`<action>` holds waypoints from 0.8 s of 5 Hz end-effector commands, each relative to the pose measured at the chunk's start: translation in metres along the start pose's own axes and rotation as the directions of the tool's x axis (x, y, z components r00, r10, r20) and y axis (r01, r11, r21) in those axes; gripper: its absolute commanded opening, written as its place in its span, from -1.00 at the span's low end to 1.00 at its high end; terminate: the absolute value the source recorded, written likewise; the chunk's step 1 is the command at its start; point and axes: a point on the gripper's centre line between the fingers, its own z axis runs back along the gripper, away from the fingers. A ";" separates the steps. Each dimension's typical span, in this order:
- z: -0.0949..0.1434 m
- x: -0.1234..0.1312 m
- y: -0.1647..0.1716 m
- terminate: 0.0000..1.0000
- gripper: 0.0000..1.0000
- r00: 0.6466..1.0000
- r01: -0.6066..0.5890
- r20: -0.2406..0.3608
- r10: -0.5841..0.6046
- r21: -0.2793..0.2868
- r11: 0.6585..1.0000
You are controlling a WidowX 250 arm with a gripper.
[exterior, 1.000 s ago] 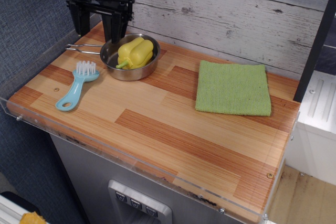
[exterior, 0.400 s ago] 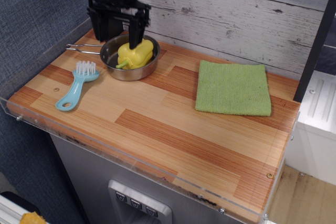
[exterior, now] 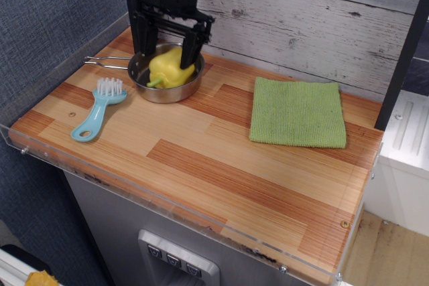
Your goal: Put the pepper in front of the cloth.
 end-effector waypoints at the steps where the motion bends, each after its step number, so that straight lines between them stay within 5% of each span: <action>1: 0.016 0.000 0.001 -1.00 1.00 0.999 0.008 0.038 -0.009 0.024 1.000; 4: 0.010 -0.015 0.003 -1.00 1.00 1.000 0.005 0.017 -0.006 0.029 1.000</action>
